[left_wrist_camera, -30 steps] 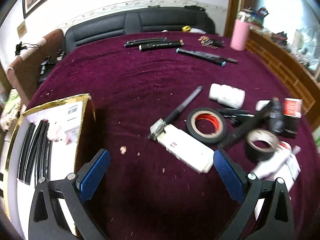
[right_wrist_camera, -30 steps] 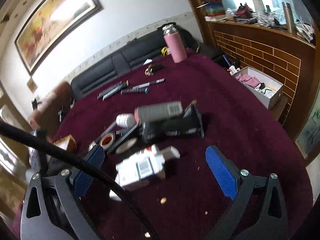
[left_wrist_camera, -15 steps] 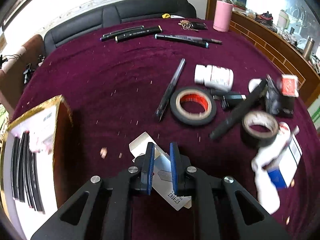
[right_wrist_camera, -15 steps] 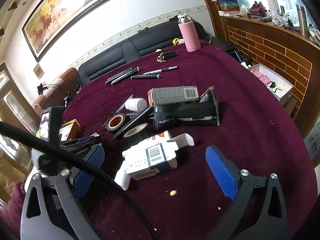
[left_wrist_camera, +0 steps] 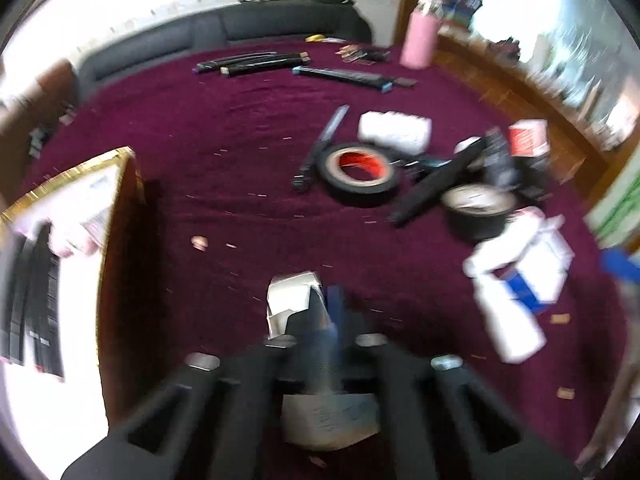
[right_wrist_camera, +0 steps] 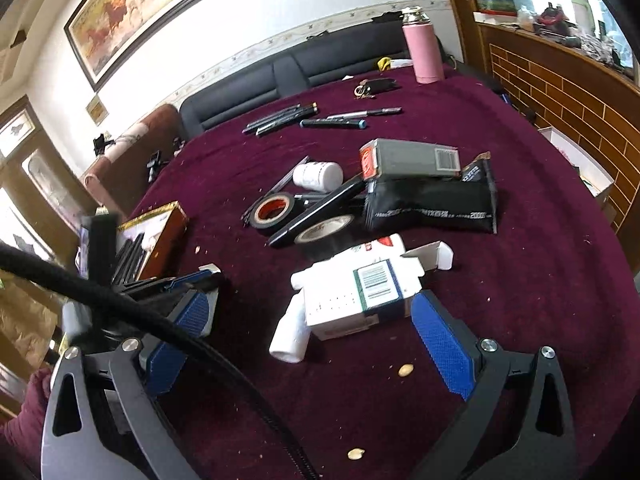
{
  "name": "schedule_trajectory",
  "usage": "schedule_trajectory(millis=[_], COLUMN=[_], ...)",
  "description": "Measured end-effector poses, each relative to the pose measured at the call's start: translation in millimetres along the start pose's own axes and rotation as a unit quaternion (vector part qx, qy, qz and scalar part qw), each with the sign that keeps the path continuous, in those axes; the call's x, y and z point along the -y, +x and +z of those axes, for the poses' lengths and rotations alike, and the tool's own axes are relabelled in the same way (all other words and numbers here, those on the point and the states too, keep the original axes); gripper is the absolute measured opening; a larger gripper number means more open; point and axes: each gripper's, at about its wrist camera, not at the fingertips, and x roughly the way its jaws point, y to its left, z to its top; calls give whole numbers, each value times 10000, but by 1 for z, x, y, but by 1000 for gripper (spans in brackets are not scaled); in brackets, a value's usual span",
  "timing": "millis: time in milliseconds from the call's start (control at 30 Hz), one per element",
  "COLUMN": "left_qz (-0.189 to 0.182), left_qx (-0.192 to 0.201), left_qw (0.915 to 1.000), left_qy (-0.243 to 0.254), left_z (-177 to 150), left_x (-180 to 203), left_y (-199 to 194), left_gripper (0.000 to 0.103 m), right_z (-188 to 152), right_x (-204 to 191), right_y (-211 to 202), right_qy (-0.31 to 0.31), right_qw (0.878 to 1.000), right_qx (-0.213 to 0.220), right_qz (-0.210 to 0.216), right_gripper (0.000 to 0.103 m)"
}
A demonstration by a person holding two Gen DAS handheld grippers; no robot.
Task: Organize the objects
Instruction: 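Grasp the flat white card box with the left gripper, then carry the white card to the tray with the left gripper while the right carries a small white bottle there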
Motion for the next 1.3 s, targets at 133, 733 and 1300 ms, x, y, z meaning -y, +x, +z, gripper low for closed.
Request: schedule_trajectory(millis=[133, 733, 1300], left_qz=[-403, -1443, -1418], left_qx=[218, 618, 989], left_qw=[9989, 9856, 9778], left_qy=[-71, -629, -1181], left_z=[-12, -42, -49], left_x=[-2, -33, -80], left_y=[-27, -90, -116], left_gripper=[0, 0, 0], right_z=[-4, -18, -5], right_x=[-10, -32, -54], right_y=[7, 85, 59], right_qy=[-136, -371, -75], right_qw=[9997, 9922, 9919], right_qx=[-165, -1044, -1100], right_qz=[98, -573, 624], right_gripper=[99, 45, 24])
